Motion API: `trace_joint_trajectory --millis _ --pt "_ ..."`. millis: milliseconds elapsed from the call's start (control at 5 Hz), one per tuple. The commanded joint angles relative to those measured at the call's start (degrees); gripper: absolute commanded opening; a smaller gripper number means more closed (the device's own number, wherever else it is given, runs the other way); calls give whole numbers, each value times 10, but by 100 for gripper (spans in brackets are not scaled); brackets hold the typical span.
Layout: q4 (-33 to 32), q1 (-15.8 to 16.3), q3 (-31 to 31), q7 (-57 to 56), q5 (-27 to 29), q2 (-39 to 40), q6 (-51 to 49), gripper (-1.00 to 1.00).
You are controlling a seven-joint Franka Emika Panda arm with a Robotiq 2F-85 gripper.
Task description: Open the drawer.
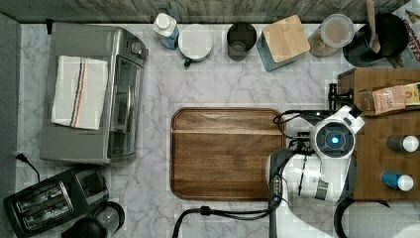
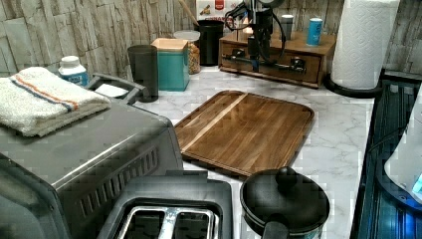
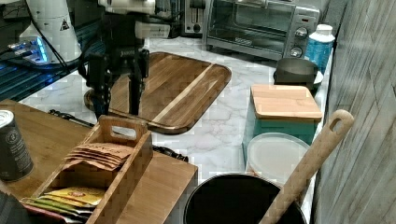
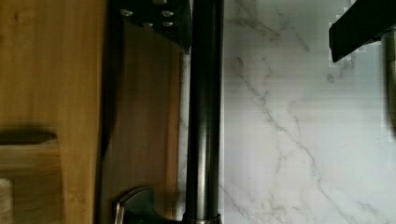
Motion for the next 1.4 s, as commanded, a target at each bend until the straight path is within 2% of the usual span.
trace_joint_trajectory --millis 200,600,800,1200,1400 --pt "32 -32 -28 -5 15 42 85 100" --pt "46 -26 -7 18 51 44 14 100" --pt "12 -46 25 -33 122 28 60 100" --pt "-26 -33 86 -85 225 1 20 100" --pt "-67 -23 130 -129 273 -10 73 100"
